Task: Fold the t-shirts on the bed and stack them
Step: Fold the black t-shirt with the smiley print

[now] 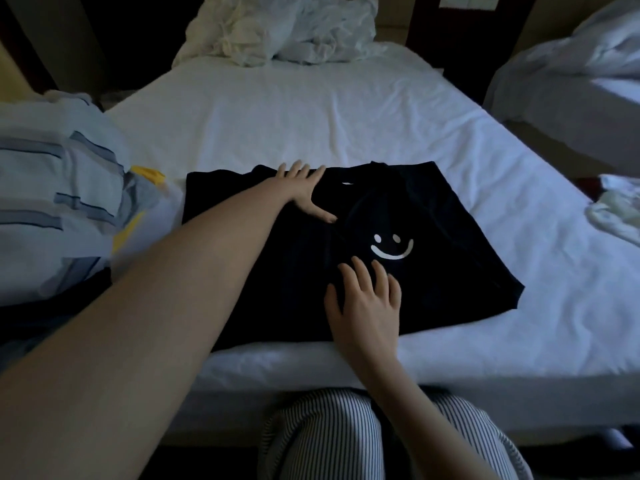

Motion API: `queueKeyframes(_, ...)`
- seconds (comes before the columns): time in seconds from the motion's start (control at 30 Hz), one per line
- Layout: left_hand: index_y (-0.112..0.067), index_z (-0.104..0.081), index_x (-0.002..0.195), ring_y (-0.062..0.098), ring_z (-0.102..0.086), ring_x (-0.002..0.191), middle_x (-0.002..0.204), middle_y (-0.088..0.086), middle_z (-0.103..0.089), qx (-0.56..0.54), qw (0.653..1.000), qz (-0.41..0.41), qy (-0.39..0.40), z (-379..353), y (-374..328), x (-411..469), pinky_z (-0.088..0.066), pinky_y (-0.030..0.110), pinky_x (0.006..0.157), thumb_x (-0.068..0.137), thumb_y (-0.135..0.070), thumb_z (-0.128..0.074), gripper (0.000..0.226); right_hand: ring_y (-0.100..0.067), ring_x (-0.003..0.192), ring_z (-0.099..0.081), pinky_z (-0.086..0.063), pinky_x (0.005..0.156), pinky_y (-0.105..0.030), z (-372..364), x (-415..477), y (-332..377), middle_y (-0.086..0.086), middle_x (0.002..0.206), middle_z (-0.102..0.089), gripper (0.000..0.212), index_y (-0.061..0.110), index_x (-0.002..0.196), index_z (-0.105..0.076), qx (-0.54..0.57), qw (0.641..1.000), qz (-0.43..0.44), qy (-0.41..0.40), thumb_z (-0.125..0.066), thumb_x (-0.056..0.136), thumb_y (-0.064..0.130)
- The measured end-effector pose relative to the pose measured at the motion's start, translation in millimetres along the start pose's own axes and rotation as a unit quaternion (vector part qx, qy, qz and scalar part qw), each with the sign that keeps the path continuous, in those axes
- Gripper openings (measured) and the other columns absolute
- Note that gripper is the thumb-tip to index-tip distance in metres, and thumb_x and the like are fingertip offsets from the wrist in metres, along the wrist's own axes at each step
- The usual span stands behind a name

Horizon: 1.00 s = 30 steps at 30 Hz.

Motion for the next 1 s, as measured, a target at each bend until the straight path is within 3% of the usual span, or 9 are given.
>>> queueKeyframes(0.2,-0.006,-0.035,0.138,0.029,-0.049,0.123,0.137,0.012,-0.049,-0.108,0.994,-0.007,-0.004,2.3,-9.6,-7.9,-0.042,0.032,0.093,0.069,-0.060,-0.072,0.095,-0.033,0.115,-0.055,-0.026,0.099,-0.039,2.3,-3.2,-3.0,-0.007,0.118,-0.064,0.041,0.013,0.107,-0.066,0.022,0.999,-0.005,-0.024,-0.041,0.083,0.036)
queueKeyframes(0.33,-0.009,-0.055,0.121,0.028,-0.058,0.109,0.121,0.011,-0.061,-0.093,0.995,-0.034,-0.017,-6.4,-29.7,-33.0,-0.043,0.030,0.083,0.087,-0.051,-0.056,0.054,-0.027,0.120,-0.037,-0.022,0.100,-0.039,18.2,-20.8,-16.3,-0.012,0.123,-0.054,0.043,0.013,0.112,-0.059,0.104,0.981,-0.135,-0.095,-0.047,0.077,0.034)
queueKeyframes(0.43,-0.012,-0.054,0.124,0.028,-0.058,0.108,0.120,0.008,-0.060,-0.162,0.986,-0.019,0.024,-14.4,-38.2,-51.8,-0.045,0.031,0.089,0.085,-0.048,-0.055,0.053,-0.021,0.126,-0.024,-0.017,0.106,-0.031,24.7,-55.7,-18.7,-0.012,0.138,-0.031,0.056,0.014,0.132,-0.043,0.288,0.905,-0.304,-0.069,-0.054,0.079,0.029)
queueKeyframes(0.53,-0.010,-0.051,0.120,0.024,-0.062,0.090,0.112,0.013,-0.061,-0.265,0.959,-0.041,0.090,-9.3,-53.1,-74.6,-0.053,0.031,0.081,0.080,-0.026,-0.057,0.044,-0.009,0.121,-0.024,-0.014,0.097,0.001,34.7,-83.2,1.9,-0.015,0.144,-0.019,0.071,0.011,0.141,-0.032,0.454,0.802,-0.382,-0.074,-0.058,0.075,0.021)
queueKeyframes(0.6,-0.007,-0.052,0.104,0.019,-0.058,0.073,0.089,0.011,-0.058,-0.312,0.945,-0.054,0.089,-3.3,-63.3,-91.9,-0.049,0.021,0.060,0.085,-0.009,-0.052,0.019,-0.022,0.125,-0.035,-0.026,0.107,-0.014,30.0,-89.2,7.3,-0.018,0.142,-0.025,0.075,0.016,0.143,-0.027,0.520,0.705,-0.473,-0.094,-0.062,0.076,0.012)
queueKeyframes(0.7,-0.009,-0.057,0.111,0.023,-0.064,0.086,0.099,0.013,-0.064,-0.396,0.913,-0.078,0.060,-7.4,-71.7,-111.6,-0.053,0.028,0.075,0.077,-0.010,-0.060,0.034,-0.028,0.119,-0.046,-0.044,0.098,-0.043,9.6,-79.1,13.6,-0.018,0.144,-0.026,0.082,0.024,0.144,-0.019,0.618,0.547,-0.560,-0.075,-0.063,0.078,0.002)
queueKeyframes(0.8,-0.014,-0.061,0.112,0.022,-0.066,0.097,0.107,0.009,-0.068,-0.499,0.864,-0.072,0.010,-11.9,-63.1,-123.0,-0.052,0.038,0.092,0.073,-0.021,-0.068,0.041,-0.018,0.084,-0.062,-0.050,0.057,-0.027,5.8,-68.9,9.3,-0.016,0.121,-0.050,0.072,0.020,0.141,-0.021,0.680,0.439,-0.584,-0.061,-0.062,0.083,0.005)
queueKeyframes(0.9,-0.009,-0.064,0.107,0.024,-0.065,0.093,0.100,0.011,-0.068,-0.599,0.800,-0.026,0.000,-11.0,-54.5,-139.5,-0.050,0.034,0.089,0.090,-0.018,-0.061,0.020,-0.003,0.042,-0.055,-0.033,0.033,-0.014,12.4,-57.7,17.6,-0.001,0.081,-0.060,0.032,0.011,0.118,-0.051,0.708,0.421,-0.565,0.033,-0.063,0.087,0.014)
queueKeyframes(1.0,-0.002,-0.065,0.106,0.026,-0.066,0.085,0.098,0.016,-0.068,-0.672,0.741,0.008,-0.013,5.2,-44.1,-150.4,-0.052,0.034,0.083,0.090,-0.018,-0.061,0.023,-0.001,0.026,-0.042,-0.030,0.029,-0.013,22.1,-41.8,16.3,0.003,0.057,-0.055,0.013,0.011,0.078,-0.058,0.700,0.475,-0.526,0.083,-0.062,0.089,0.017)
Point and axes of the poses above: each hand's wrist, its own x-axis towards the middle knuckle, its own z-axis out of the back of the hand, y = z × x, the point moved 7 cm from there along x, towards the middle knuckle
